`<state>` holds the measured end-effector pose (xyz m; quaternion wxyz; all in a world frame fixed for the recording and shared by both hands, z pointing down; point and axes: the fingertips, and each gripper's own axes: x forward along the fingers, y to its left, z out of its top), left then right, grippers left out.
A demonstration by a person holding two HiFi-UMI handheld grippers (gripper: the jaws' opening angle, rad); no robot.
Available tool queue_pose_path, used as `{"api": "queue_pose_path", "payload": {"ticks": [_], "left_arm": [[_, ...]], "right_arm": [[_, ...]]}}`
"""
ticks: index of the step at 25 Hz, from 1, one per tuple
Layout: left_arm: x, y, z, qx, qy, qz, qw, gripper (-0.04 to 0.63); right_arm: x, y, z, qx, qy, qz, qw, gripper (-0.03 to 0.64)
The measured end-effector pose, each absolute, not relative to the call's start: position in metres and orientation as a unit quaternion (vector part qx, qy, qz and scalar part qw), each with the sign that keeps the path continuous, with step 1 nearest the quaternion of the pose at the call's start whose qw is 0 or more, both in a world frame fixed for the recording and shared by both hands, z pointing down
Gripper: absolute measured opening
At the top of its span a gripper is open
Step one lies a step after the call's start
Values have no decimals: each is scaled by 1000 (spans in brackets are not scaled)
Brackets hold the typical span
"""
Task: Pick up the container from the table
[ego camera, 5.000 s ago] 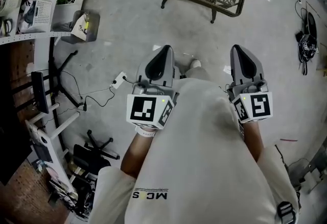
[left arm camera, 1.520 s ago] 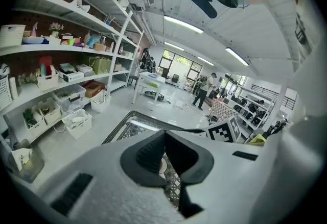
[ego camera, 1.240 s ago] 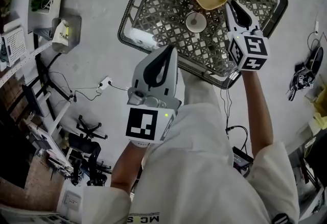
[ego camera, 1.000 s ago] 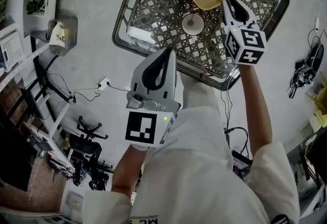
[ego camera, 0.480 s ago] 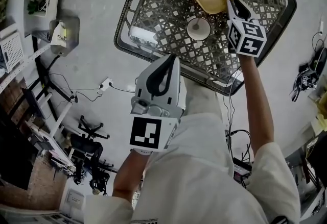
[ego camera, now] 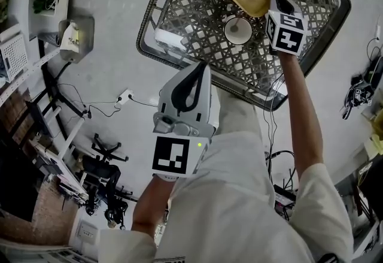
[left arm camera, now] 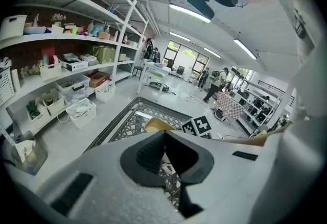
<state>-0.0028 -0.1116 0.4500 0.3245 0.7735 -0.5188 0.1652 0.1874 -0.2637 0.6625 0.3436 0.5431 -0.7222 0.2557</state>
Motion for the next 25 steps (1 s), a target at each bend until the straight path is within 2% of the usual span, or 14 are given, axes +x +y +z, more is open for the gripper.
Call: {"api": "queue_pose_path", "payload": {"ticks": [10,25], "left_arm": [[-5,-108,447,775,-516,160,327,25],[-6,-92,426,798,-493,153,311,25]], "right_arm": [[192,-261,651,557,-723,270,307,25],[215,-247,577,604,-718,241,247,25]]}}
